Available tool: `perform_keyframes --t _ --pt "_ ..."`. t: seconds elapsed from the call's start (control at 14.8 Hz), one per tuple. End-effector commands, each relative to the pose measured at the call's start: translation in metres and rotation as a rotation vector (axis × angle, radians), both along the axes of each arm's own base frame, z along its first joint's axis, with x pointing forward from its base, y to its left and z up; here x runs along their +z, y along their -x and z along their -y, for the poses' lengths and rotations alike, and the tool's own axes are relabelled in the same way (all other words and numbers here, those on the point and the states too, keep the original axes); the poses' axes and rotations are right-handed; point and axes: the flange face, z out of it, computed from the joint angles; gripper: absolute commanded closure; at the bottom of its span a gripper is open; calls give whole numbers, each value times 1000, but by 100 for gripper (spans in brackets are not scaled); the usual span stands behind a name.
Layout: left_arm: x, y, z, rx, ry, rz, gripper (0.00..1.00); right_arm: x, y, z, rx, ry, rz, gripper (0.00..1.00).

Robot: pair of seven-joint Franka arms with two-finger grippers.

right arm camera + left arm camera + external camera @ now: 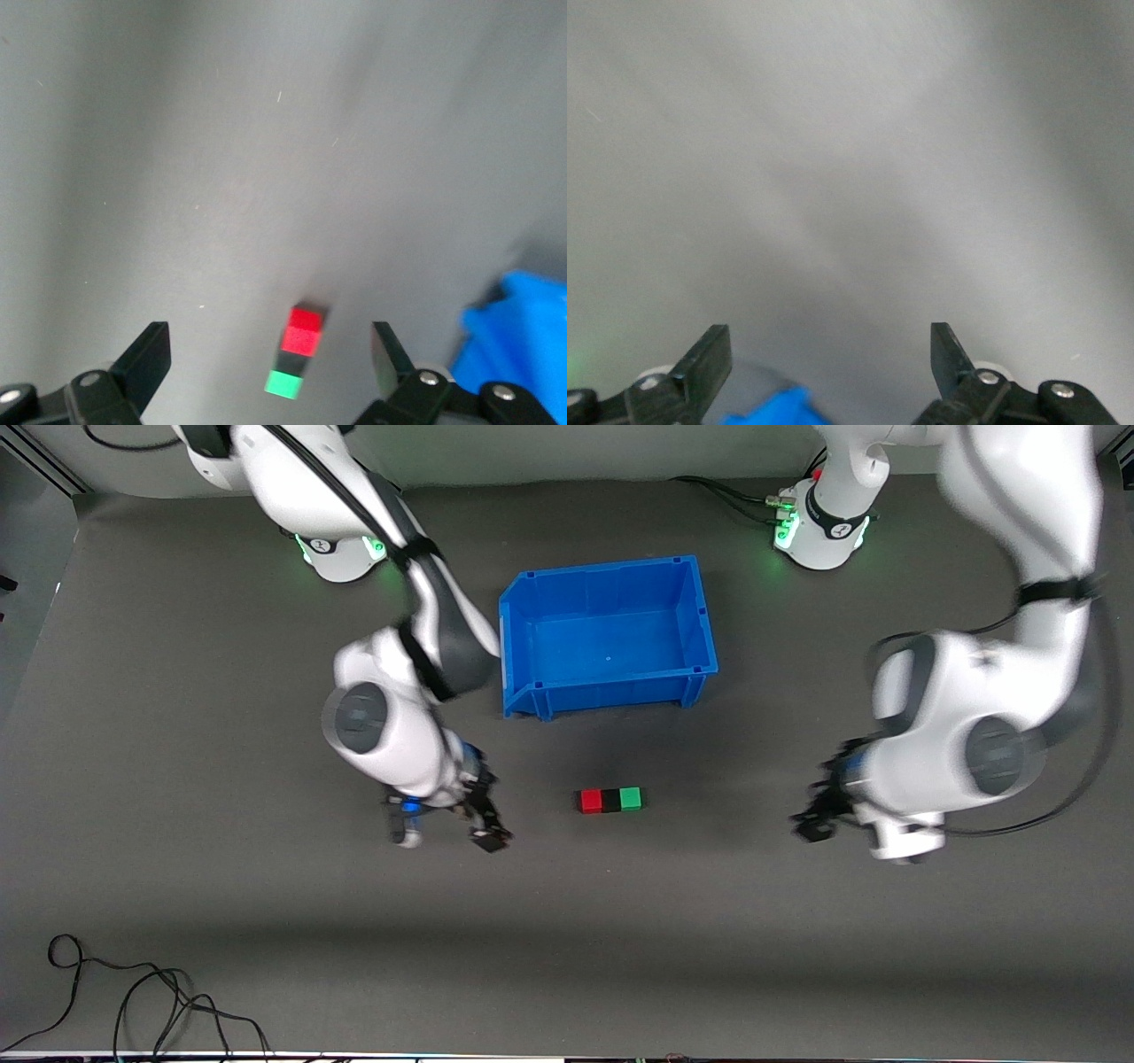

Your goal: Attach green and red cubes to black cube

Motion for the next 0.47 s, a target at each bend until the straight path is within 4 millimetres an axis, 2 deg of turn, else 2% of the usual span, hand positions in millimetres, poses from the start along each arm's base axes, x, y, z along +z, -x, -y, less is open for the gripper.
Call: perform_keyframes --t 0.0,0.07,0.14,0.27,0.41 --pt "25 27 -47 -234 40 -20 0 57 16 45 161 65 -16 0" --pt "31 30 -57 -312 47 -29 0 76 21 59 212 100 -12 0" --pt "39 33 -76 -368 44 -45 0 96 27 73 271 131 -1 0" --pt "56 39 -91 -472 -10 -57 0 124 34 122 371 175 18 0" --pt "85 48 -115 -521 -15 -16 0 148 42 169 485 149 50 0"
